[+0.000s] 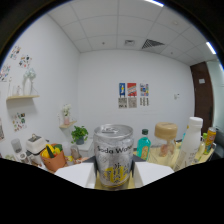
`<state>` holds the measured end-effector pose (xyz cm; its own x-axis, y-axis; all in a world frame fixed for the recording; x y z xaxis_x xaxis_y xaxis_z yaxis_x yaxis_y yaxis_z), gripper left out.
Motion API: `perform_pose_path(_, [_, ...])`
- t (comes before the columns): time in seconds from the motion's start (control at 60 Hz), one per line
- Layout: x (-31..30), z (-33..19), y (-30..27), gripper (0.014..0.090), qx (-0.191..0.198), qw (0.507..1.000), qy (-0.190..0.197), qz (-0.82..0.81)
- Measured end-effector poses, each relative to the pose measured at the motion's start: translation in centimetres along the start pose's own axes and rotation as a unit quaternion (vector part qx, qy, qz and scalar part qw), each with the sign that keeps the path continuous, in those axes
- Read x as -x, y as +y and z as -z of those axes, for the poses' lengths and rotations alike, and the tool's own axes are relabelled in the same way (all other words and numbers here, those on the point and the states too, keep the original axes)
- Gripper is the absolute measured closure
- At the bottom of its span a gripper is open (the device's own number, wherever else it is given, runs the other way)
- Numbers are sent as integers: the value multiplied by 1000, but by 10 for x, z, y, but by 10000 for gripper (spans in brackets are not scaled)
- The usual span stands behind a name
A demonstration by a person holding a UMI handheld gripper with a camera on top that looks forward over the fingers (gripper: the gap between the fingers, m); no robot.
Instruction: Make me a cup of Mojito.
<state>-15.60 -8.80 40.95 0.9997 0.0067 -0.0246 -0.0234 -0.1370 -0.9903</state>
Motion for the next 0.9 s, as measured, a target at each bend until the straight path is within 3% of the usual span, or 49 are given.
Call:
perform_pose_path(0.217, [3, 7, -2, 527, 7, 1000, -18, -1])
perform_pose_path(0.517, [-5, 82, -26, 530, -38, 998, -45, -8])
perform_pose_path(0.667, [-26, 116, 10, 529, -25, 998, -49, -23])
perform_pose_path(0.9, [-62, 136, 114, 532, 32, 997, -46, -56])
